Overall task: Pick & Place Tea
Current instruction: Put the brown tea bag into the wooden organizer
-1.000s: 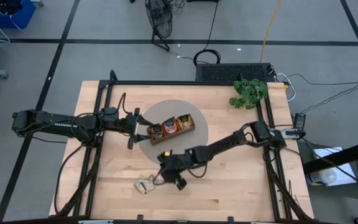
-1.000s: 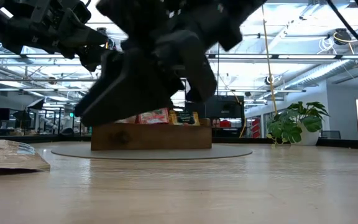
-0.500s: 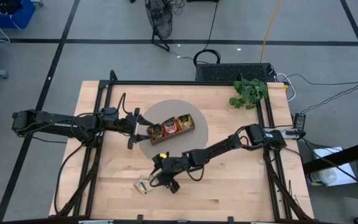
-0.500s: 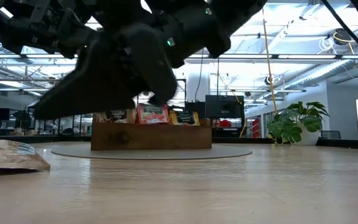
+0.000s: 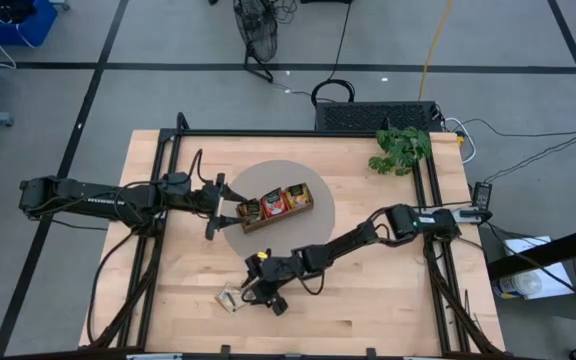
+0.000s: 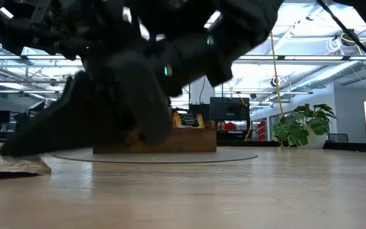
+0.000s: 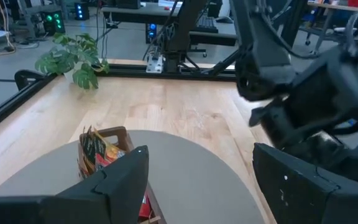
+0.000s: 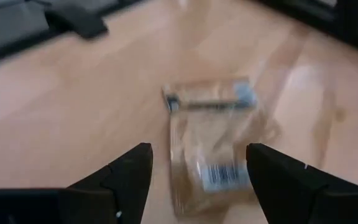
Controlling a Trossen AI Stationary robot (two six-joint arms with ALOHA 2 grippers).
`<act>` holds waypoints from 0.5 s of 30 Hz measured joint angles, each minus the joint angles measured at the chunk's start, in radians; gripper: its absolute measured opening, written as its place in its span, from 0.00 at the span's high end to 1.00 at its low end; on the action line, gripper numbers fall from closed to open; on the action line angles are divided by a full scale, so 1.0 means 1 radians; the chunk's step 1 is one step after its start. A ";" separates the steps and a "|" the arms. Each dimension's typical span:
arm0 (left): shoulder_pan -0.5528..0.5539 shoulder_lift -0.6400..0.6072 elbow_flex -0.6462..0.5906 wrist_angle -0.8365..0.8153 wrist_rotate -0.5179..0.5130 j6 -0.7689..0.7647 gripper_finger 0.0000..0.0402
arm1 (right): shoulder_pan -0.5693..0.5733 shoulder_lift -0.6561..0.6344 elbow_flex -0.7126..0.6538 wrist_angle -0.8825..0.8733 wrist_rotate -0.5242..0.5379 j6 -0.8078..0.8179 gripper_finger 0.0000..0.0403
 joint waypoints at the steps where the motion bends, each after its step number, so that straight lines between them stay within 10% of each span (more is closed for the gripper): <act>1: 0.000 0.000 0.000 0.001 0.000 0.000 0.29 | -0.003 0.004 -0.001 -0.004 0.000 0.002 0.40; 15: 0.000 0.000 0.000 0.002 0.000 0.000 0.29 | -0.031 -0.001 0.000 -0.037 -0.004 0.053 0.40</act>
